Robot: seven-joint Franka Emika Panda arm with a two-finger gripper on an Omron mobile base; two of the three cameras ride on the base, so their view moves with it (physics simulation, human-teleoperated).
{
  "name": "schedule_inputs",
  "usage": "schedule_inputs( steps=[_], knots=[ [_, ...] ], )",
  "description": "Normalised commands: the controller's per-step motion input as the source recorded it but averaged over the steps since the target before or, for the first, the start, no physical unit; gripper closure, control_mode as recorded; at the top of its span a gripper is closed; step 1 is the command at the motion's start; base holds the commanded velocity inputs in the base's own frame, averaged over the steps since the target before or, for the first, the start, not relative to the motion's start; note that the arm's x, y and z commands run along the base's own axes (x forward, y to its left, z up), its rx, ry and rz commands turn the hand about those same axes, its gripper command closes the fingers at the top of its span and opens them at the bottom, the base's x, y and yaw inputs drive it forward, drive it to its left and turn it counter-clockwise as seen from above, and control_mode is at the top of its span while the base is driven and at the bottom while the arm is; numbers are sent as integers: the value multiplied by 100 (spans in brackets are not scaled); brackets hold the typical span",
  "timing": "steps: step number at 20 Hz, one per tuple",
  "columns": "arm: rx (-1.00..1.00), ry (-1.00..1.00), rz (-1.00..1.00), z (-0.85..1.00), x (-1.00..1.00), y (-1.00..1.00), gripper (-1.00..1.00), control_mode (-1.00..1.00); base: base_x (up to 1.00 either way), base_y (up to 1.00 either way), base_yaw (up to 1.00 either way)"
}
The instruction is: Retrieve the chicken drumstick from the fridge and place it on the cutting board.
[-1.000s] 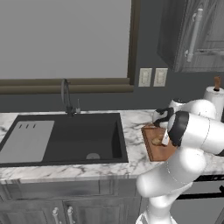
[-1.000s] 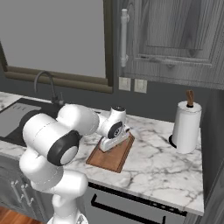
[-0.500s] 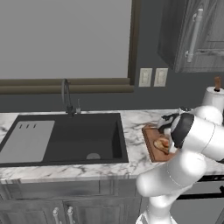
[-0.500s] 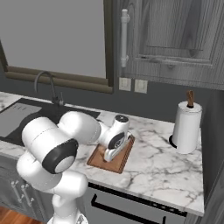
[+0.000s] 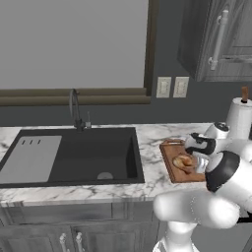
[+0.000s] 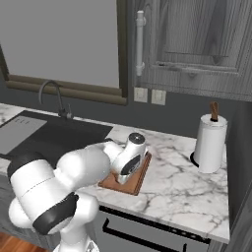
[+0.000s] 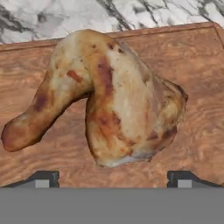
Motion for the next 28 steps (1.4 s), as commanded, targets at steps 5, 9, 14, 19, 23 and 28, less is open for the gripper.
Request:
schedule_inputs(
  steps=[5,9,14,19,23,28],
  knots=[
    [24,-28,0,100,-92,-51,-100,-100,0,0,0],
    [25,-21,-5,100,-92,-37,-100,-100,0,0,0],
    [11,-34,-19,100,-100,-2,-100,-100,0,0,0],
    [-1,-50,-28,72,-70,39,-100,-100,0,0,0],
    [9,-6,0,1,-3,-10,-100,-100,0,0,0],
    [-1,-2,-1,0,-4,-3,-100,-100,0,0,0]
  ],
)
